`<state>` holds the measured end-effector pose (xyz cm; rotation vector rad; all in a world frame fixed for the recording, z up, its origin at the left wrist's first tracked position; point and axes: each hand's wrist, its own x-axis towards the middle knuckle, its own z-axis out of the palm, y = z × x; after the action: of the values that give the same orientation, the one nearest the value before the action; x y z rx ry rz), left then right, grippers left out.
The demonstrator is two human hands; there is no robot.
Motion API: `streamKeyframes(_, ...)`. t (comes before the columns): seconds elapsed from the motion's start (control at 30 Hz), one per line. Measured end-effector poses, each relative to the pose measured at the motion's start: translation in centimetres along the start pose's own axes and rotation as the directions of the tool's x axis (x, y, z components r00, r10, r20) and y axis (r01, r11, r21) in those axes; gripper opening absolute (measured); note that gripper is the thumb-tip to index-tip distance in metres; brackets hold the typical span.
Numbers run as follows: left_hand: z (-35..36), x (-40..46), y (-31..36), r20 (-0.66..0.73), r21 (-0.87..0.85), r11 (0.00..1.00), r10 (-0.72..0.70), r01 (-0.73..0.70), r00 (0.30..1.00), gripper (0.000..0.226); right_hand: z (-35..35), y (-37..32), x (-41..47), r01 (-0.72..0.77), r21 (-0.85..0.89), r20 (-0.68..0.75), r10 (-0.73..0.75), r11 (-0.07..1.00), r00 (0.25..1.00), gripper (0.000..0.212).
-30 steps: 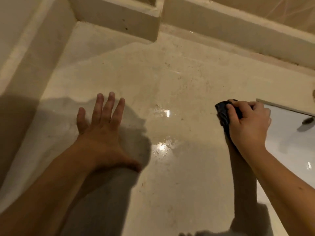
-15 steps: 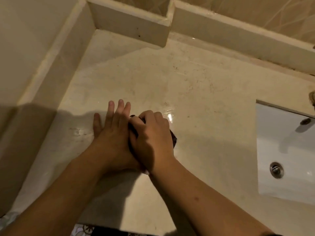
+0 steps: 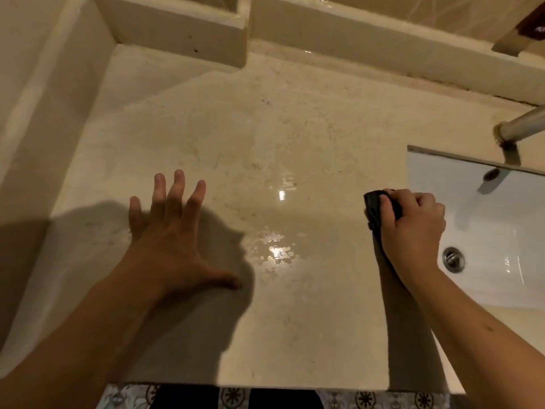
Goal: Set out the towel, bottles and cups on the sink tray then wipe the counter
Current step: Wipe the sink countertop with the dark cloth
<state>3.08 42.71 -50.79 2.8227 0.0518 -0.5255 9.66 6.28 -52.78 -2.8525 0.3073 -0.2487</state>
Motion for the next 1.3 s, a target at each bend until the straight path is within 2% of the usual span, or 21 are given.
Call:
streamKeyframes(0.13,0.6,-1.4,0.5,0.035,-0.048,0.999,0.010,-0.008,0.999,0.156,0.7,-3.2,-0.6,-0.044,-0.017,-0.046,0.044,0.999,0.998,0.027)
streamKeyframes(0.23,1.3,-2.2,0.9,0.038,-0.072,0.997,0.028,-0.025,0.999,0.161,1.7,-8.2,-2.3,0.079,0.008,-0.008,-0.079,0.997,0.997,0.025)
streamKeyframes(0.33,1.3,-2.3,0.8,0.026,-0.137,0.990,0.029,-0.025,0.999,0.171,2.9,-14.7,-5.3,0.254,0.067,0.069,-0.259,0.965,0.963,0.023)
streamKeyframes(0.4,1.3,-2.3,0.5,0.033,-0.174,0.984,0.027,-0.020,0.999,0.176,3.4,-18.1,-7.9,0.379,0.122,0.117,-0.393,0.917,0.912,0.022)
streamKeyframes(0.47,1.3,-2.3,0.2,0.041,-0.164,0.986,0.046,-0.039,0.998,0.180,3.6,-19.6,-10.5,0.515,0.163,0.173,-0.539,0.841,0.825,0.024)
streamKeyframes(0.57,1.3,-2.5,0.0,0.014,-0.195,0.978,0.080,-0.075,0.997,0.180,3.1,-18.1,-11.6,0.653,0.236,0.236,-0.694,0.720,0.680,0.033)
streamKeyframes(0.6,1.2,-2.6,0.0,0.007,-0.192,0.979,0.077,-0.075,0.997,0.178,2.7,-16.7,-10.9,0.669,0.248,0.227,-0.714,0.700,0.663,0.031)
streamKeyframes(0.63,1.1,-2.7,0.1,0.003,-0.181,0.981,0.075,-0.074,0.997,0.177,2.4,-15.1,-9.9,0.661,0.247,0.207,-0.705,0.708,0.678,0.028)
streamKeyframes(0.67,1.0,-2.7,0.2,0.002,-0.167,0.983,0.081,-0.079,0.997,0.177,2.0,-13.1,-8.5,0.626,0.230,0.174,-0.664,0.745,0.727,0.027)
streamKeyframes(0.77,0.7,-2.8,0.6,0.031,-0.142,0.986,0.089,-0.083,0.996,0.173,0.5,-7.2,-2.6,0.345,0.122,0.114,-0.359,0.931,0.927,0.027)
streamKeyframes(0.87,0.7,-3.2,2.1,0.054,-0.140,0.988,0.069,-0.061,0.996,0.170,-0.9,-5.0,0.8,0.142,0.081,0.115,-0.151,0.987,0.982,0.029)
streamKeyframes(0.97,2.0,-4.5,4.4,0.044,-0.135,0.988,0.076,-0.070,0.996,0.169,-1.6,-8.1,-0.9,0.106,0.225,0.085,-0.128,0.969,0.988,0.027)
streamKeyframes(1.03,3.0,-5.1,5.4,0.051,-0.137,0.990,0.032,-0.024,0.998,0.172,-1.8,-11.4,-4.4,0.162,0.374,0.095,-0.211,0.913,0.973,0.021)
streamKeyframes(1.1,3.8,-5.4,5.7,0.059,-0.104,0.995,0.006,0.000,0.998,0.172,-1.4,-13.9,-8.5,0.230,0.458,0.176,-0.341,0.859,0.923,0.017)
streamKeyframes(1.17,4.4,-5.7,5.7,0.021,-0.098,0.995,0.001,0.001,1.000,0.154,-0.4,-15.1,-11.6,0.311,0.445,0.270,-0.457,0.840,0.847,0.019)
streamKeyframes(1.23,4.8,-5.9,5.6,-0.042,-0.128,0.992,-0.025,0.019,0.999,0.138,0.5,-15.1,-12.9,0.422,0.354,0.315,-0.531,0.834,0.786,0.020)
streamKeyframes(1.3,4.9,-5.8,5.6,-0.024,-0.087,0.996,-0.027,0.025,0.999,0.158,1.0,-14.1,-12.5,0.478,0.359,0.293,-0.583,0.802,0.758,0.023)
